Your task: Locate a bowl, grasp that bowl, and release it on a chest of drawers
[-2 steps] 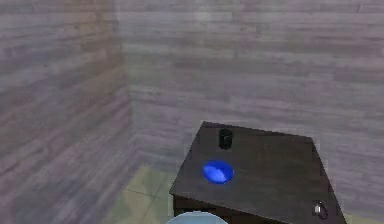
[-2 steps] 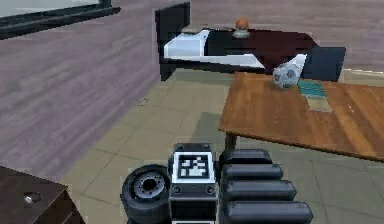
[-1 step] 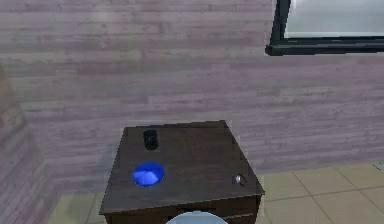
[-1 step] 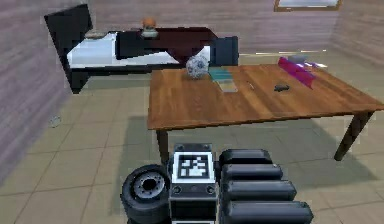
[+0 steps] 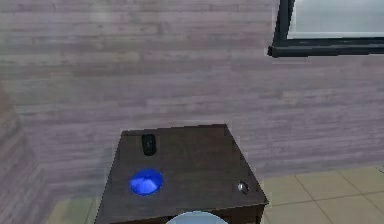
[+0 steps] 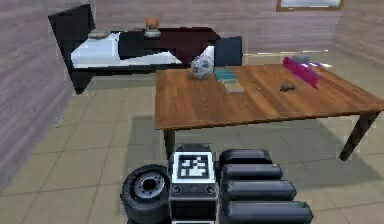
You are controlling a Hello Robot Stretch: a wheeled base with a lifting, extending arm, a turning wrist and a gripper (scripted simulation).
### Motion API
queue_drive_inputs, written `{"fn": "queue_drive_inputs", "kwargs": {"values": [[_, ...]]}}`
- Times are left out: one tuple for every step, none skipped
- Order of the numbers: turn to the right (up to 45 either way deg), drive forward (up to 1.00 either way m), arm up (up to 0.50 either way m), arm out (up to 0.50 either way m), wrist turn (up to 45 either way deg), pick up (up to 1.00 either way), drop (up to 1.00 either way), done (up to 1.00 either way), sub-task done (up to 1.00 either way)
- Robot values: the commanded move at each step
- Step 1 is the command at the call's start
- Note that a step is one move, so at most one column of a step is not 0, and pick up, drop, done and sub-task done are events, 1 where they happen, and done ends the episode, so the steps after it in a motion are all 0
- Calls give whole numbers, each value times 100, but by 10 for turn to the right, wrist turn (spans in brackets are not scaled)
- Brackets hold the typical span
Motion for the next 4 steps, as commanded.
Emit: {"fn": "queue_drive_inputs", "kwargs": {"values": [[450,0,0,0,0,0,0,0,0],[450,0,0,0,0,0,0,0,0],[450,0,0,0,0,0,0,0,0],[360,0,0,0,0,0,0,0,0]]}}
